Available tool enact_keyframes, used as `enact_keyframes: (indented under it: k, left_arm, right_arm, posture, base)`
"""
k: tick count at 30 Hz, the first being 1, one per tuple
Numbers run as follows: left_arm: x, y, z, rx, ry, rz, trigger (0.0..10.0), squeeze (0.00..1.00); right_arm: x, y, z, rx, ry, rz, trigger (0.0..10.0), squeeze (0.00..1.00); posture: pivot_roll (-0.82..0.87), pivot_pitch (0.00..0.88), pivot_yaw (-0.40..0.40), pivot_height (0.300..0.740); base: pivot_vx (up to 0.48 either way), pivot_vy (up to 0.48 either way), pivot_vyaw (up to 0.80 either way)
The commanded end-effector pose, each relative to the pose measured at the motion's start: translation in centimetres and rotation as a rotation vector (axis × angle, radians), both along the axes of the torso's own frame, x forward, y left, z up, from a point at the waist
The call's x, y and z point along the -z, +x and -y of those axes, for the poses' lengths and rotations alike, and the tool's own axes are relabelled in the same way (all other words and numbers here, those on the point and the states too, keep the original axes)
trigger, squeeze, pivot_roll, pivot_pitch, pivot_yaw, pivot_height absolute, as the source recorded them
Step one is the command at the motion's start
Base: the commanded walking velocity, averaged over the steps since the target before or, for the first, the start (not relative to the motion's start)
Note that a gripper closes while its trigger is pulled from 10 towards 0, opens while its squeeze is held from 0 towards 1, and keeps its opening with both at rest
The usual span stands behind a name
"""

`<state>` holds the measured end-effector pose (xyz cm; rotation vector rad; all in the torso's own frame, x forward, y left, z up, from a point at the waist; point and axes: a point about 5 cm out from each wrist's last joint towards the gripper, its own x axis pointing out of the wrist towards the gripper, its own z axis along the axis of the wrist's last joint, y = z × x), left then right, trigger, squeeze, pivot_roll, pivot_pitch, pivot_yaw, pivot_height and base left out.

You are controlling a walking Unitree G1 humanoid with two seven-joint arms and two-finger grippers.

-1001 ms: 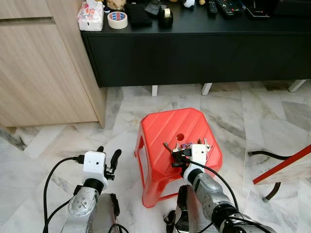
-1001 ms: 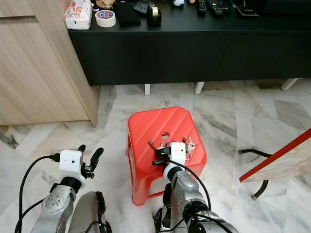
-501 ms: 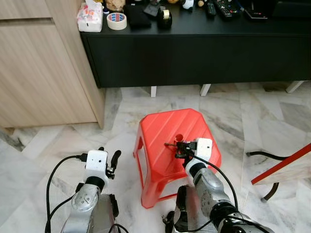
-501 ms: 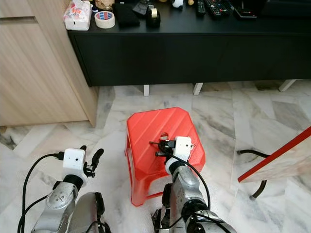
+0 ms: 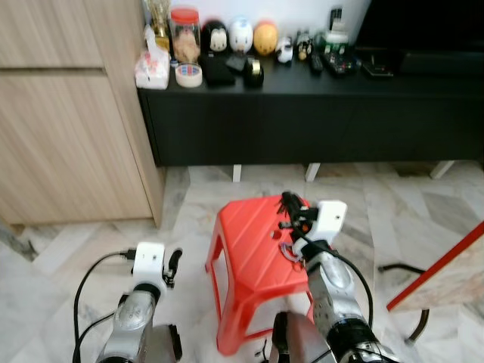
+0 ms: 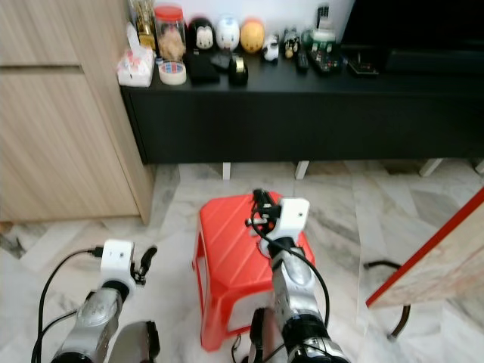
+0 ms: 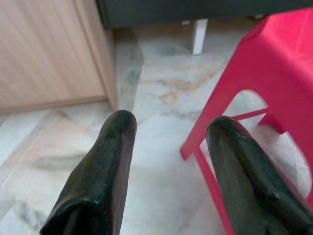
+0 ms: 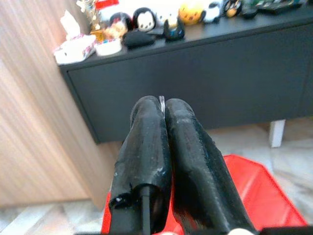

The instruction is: Hang keys on a hook

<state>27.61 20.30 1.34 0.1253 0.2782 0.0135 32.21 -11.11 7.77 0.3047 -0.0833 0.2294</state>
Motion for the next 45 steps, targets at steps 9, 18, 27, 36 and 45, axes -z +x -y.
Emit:
enact_keyframes:
  k: [9,18,27,36,45]
  left_arm:
    - [-0.2,0.7,-0.2,-0.014,-0.004,0.029,10.0,0.0]
    - [0.2,0.4,-0.5,-0.023,0.012,0.02,10.0,0.0]
    - [2.0,-1.0,-1.9,-0.073,0.029,-0.099,10.0,0.0]
    - [4.9,-4.1,-3.3,-0.139,0.04,-0.293,10.0,0.0]
    - [7.3,-8.1,-4.6,-0.181,0.052,-0.469,10.0,0.0]
  right_arm:
    - [0.5,-0.9,0.9,0.037,-0.029,-0.012,10.0,0.0]
    - [0.0,-0.5,0.6,0.036,-0.02,-0.009,10.0,0.0]
    - [0.7,-0.8,0.7,0.036,-0.018,-0.053,10.0,0.0]
    - [0.8,-0.7,0.9,0.033,-0.027,-0.069,10.0,0.0]
    - [0.8,-0.5,1.3,0.054,-0.036,-0.077,10.0,0.0]
  posture:
    - [0.05,0.0,-0.103,0.649]
    - [0.06,0.0,-0.105,0.699]
    - [0.05,0.0,-0.103,0.74]
    - [0.06,0.0,-0.117,0.74]
    - [0.05,0.0,-0.098,0.74]
  base:
    - [0.0,0.0,0.0]
    - [0.0,0.0,0.0]
    - [0.0,0.0,0.0]
    - [0.0,0.0,0.0]
    - [0.0,0.0,0.0]
